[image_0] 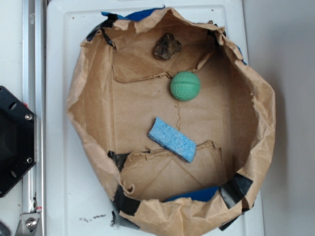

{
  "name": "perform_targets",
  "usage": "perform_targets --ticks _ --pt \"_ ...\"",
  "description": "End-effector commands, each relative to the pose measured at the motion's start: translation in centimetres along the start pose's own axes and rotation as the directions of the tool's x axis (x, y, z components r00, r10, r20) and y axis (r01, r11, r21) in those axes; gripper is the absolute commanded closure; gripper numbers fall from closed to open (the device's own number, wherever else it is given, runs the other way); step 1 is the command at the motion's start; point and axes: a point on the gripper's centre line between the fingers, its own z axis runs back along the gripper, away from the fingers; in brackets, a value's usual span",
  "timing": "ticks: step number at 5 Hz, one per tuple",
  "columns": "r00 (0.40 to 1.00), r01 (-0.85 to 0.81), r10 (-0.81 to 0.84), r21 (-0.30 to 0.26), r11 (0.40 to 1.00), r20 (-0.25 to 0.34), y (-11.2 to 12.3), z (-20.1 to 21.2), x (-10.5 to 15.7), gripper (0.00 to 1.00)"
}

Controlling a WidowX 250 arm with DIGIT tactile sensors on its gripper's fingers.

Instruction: Grab the rock.

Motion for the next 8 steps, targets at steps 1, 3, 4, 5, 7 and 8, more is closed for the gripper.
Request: perform_targets --ticks 1,3,4,5,7,8 --pt "1.0 0.0 0.0 0.0 1.0 0.0 0.0 0.0 0.0 0.0" --pt "0.995 -0.096 0.096 -0.004 0.995 0.016 0.9 -2.9 9.7 0.0" --pt "0.979 -0.199 0.198 0.008 0.98 0.049 1.6 -4.1 12.8 0.0" --pt "0.979 -0.199 0.198 0.008 0.98 0.049 1.6 -4.1 12.8 0.0" --pt "0.979 -0.199 0.198 0.008 0.98 0.049 1.6 -4.1 12.8 0.0" --pt "0.898 -0.432 0.427 0.028 0.901 0.109 3.4 -6.8 11.5 0.0"
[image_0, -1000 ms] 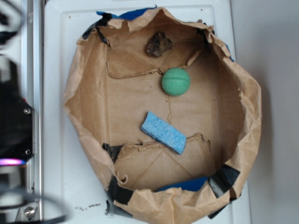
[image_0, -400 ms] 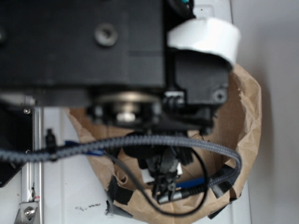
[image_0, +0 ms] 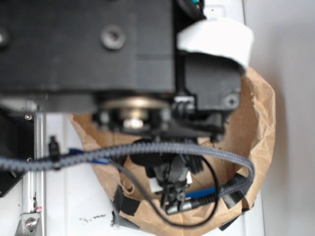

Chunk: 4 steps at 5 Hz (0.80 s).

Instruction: Grab the rock.

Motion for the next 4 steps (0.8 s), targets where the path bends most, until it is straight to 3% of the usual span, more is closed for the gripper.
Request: perform_targets --ticks 1,2,3,4 --pt "0.868 -0.488 0.482 0.025 0.873 0.12 3.6 -2.5 -1.2 0.0" --pt "0.715 -0.686 0.668 0.019 0.727 0.206 4.2 -4.4 -1.9 0.0" --pt "0.535 -0.844 0.824 0.068 0.533 0.187 5.6 -6.8 -0.5 0.0" --pt "0.535 -0.844 0.824 0.068 0.533 0.187 5.6 -6.8 -0.5 0.0"
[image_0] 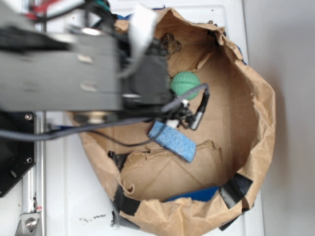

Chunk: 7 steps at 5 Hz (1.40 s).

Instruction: Grab the rock.

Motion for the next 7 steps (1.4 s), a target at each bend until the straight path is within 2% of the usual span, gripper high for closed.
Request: perform_targets --ticks 1,4,5,6,7 --pt "0.998 -0.056 0.058 -0.049 0.997 0.033 0.1 1.5 0.9 0.0" --pt "0.998 -0.056 0.058 -0.049 0.997 0.033 0.1 1.5 0.9 0.0" --pt "0.971 -0.228 0.232 -0.078 0.971 0.053 -1.0 1.0 1.2 0.0" --pt "0.939 -0.342 0.344 -0.077 0.937 0.02 -2.9 0.5 0.9 0.0" --pt "0.922 -0.383 0.386 -0.074 0.921 0.024 -3.6 0.1 0.7 0.0"
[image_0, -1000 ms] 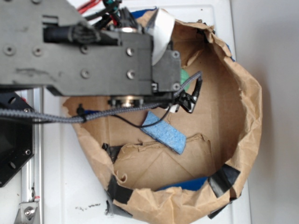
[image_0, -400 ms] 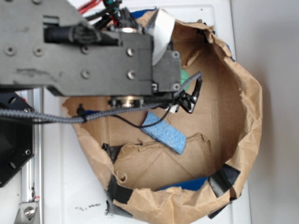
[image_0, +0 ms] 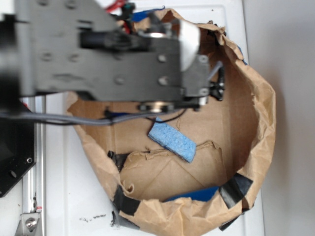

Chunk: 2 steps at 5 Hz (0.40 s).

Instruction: Grab the rock.

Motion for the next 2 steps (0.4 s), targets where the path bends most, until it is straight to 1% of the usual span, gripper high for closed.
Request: perform_targets --ticks 1,2 --pt "0.996 -0.068 0.071 -0.066 0.995 0.047 -1.0 -0.5 -0.2 0.0" --pt "0.997 -0.03 0.035 -0.079 0.996 0.063 -0.2 -1.9 1.2 0.0"
